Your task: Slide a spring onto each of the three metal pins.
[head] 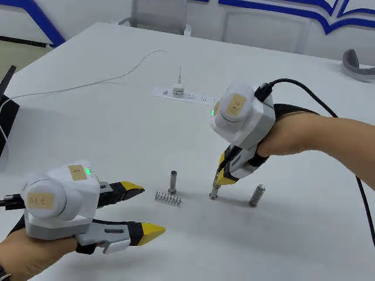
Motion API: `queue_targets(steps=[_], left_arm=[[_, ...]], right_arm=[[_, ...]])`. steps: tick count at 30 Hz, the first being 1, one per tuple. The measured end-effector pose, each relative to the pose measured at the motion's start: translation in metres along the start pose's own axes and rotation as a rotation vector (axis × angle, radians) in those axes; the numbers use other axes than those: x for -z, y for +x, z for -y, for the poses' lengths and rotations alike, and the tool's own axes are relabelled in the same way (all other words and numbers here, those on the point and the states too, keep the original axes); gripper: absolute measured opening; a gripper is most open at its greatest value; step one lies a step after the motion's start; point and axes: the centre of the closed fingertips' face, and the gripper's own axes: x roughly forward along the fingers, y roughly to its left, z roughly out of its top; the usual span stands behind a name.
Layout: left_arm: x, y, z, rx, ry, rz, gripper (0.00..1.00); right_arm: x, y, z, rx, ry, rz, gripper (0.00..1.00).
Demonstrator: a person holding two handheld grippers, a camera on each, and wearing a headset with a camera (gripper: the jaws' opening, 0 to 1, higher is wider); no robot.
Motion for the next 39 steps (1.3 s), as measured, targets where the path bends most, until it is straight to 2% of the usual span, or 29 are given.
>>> queue_targets(steps=[9, 24, 33, 39], left_arm=[[0.001, 0.001, 0.000, -0.001, -0.001, -0.002, 0.52], [0.002, 0.000, 0.000, -0.003, -0.005, -0.005, 0.52], [0.001, 0.000, 0.001, -0.001, -0.002, -0.006, 0.52], [0.000, -0.001, 0.000, -0.004, 0.002, -0.004, 0.52]], right_arm=[[0.006, 0.013, 0.000, -0.005, 0.010, -0.018, 0.12], [0.009, 0.023, -0.004, -0.010, 0.018, -0.021, 0.12], [0.009, 0.024, -0.004, -0.008, 0.023, -0.019, 0.13], [0.007, 0.024, -0.003, 0.001, 0.023, -0.006, 0.18]])
